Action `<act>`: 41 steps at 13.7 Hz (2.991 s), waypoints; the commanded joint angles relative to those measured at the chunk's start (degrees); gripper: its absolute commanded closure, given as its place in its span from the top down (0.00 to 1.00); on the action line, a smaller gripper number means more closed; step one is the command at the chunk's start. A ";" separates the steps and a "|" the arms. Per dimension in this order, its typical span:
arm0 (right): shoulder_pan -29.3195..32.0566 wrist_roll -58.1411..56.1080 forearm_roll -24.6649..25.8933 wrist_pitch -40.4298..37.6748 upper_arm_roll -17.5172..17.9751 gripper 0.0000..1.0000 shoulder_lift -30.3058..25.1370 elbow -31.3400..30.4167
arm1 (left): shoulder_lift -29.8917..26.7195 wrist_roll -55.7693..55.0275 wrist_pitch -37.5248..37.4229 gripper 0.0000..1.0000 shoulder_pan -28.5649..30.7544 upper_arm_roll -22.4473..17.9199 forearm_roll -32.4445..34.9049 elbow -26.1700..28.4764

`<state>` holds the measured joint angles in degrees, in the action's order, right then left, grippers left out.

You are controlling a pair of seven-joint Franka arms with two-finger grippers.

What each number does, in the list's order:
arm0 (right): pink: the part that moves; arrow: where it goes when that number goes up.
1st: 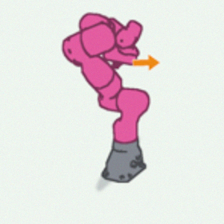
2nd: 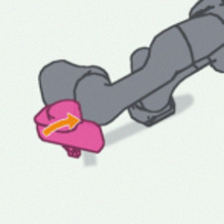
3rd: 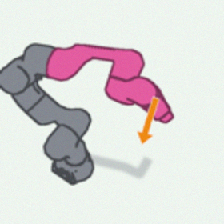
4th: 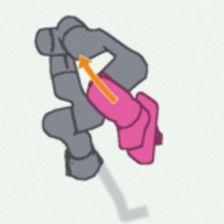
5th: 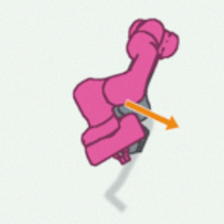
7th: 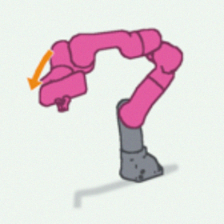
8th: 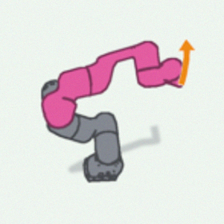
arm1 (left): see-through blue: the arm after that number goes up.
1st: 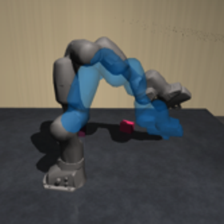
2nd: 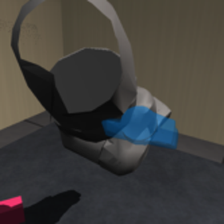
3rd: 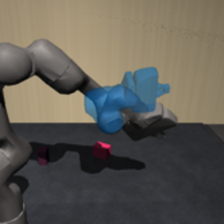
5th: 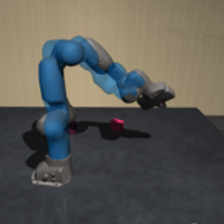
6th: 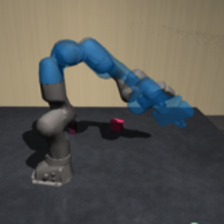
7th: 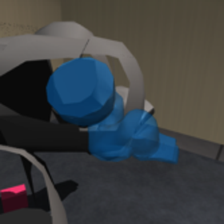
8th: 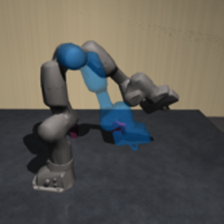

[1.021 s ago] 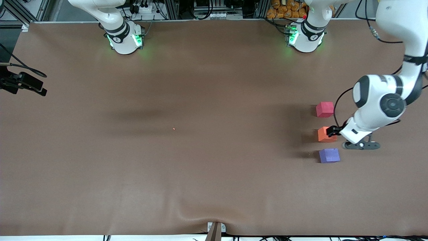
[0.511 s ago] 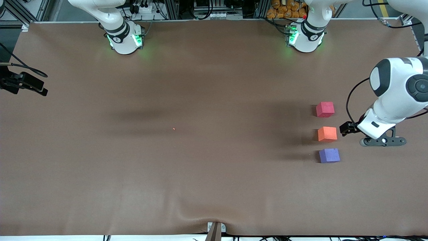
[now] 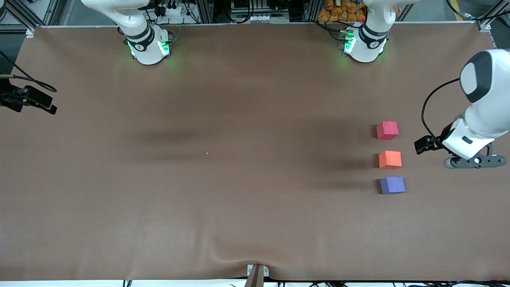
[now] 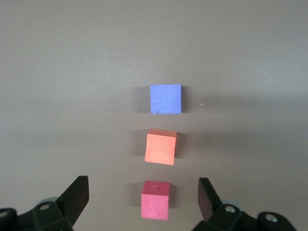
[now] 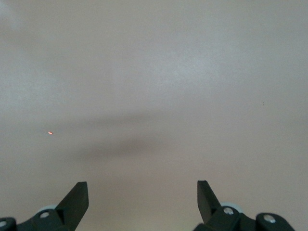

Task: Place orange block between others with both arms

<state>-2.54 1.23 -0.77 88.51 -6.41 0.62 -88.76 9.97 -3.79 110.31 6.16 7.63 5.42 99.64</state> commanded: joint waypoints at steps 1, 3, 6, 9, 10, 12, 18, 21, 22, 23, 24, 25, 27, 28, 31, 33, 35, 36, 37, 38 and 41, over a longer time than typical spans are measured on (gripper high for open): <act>-0.01 0.61 0.16 -0.88 0.08 1.00 0.44 1.23 | -0.30 0.45 -6.67 1.00 0.26 0.63 -1.37 -5.06; -0.01 0.61 0.16 -0.88 0.08 1.00 0.53 1.14 | -1.61 0.45 -9.14 1.00 0.52 1.42 -1.46 -6.39; 0.08 0.61 0.16 -0.88 0.08 1.00 0.44 1.23 | -4.77 0.27 -10.81 1.00 0.26 1.51 -1.81 -6.30; 0.08 0.61 0.16 -0.88 0.08 1.00 0.53 1.23 | -7.67 0.01 -12.84 1.00 0.34 2.21 -2.51 -6.13; 0.08 0.61 0.16 -0.88 0.08 1.00 0.53 1.23 | -8.29 0.01 -13.63 1.00 0.43 2.22 -3.47 -6.21; 0.08 0.61 0.16 -0.88 0.08 1.00 0.53 1.23 | -9.26 0.18 -14.25 1.00 0.61 2.22 -4.97 -5.95; 0.08 0.61 0.16 -0.88 0.08 1.00 0.44 1.22 | -10.49 -0.61 -16.62 1.00 0.34 3.53 -5.06 -6.21; -0.01 0.61 0.16 -0.88 0.08 1.00 0.44 1.23 | -11.81 -0.96 -16.89 1.00 0.43 4.41 -4.98 -5.69; -0.01 0.61 0.16 -0.88 0.08 1.00 0.44 1.23 | -12.25 -0.96 -16.97 1.00 0.43 4.41 -4.98 -5.69; -0.01 0.61 0.16 -0.88 0.08 1.00 0.44 1.23 | -12.51 -0.87 -16.97 1.00 0.43 4.41 -4.98 -5.69; -0.01 0.61 0.16 -0.88 0.08 1.00 0.44 1.23 | -12.60 -0.87 -16.97 1.00 0.43 4.41 -4.98 -5.69; -0.01 0.61 0.16 -0.88 0.08 1.00 0.44 1.23 | -12.61 -0.78 -16.89 1.00 0.43 4.41 -4.98 -5.69; -0.01 0.61 0.16 -0.88 0.08 1.00 0.44 1.23 | -12.61 -0.78 -16.89 1.00 0.52 4.41 -4.98 -5.69; -0.01 0.61 0.16 -0.88 0.08 1.00 0.44 1.23 | -12.61 -0.52 -16.97 1.00 0.61 4.41 -4.98 -5.69; -0.01 0.61 0.16 -0.88 0.08 1.00 0.53 1.23 | -12.34 -0.08 -16.97 1.00 0.61 4.32 -4.98 -5.77; -0.10 0.61 0.16 -0.88 0.08 1.00 0.44 1.23 | -12.60 0.36 -18.02 1.00 0.69 4.24 -4.98 -6.03; -0.10 0.61 0.16 -0.88 0.08 1.00 0.53 1.23 | -12.69 0.53 -18.91 1.00 0.78 3.80 -4.98 -6.30; -0.10 0.61 0.16 -0.88 0.08 1.00 0.53 1.23 | -12.69 0.27 -18.99 1.00 0.78 3.80 -5.06 -6.30; -0.10 0.61 0.16 -0.88 0.08 1.00 0.53 1.23 | -12.69 0.01 -19.60 1.00 0.78 3.80 -5.06 -6.39; -0.10 0.61 0.16 -0.88 0.08 1.00 0.53 1.23 | -12.61 -0.25 -20.48 1.00 0.78 3.80 -4.98 -6.48; -0.19 0.61 0.16 -0.88 0.17 1.00 0.53 1.23 | -12.61 -0.52 -21.10 1.00 0.78 3.71 -5.06 -6.92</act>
<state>-2.54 1.23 -0.77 88.49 -6.39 0.62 -88.76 -1.49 -4.33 90.89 6.30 11.17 1.25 93.02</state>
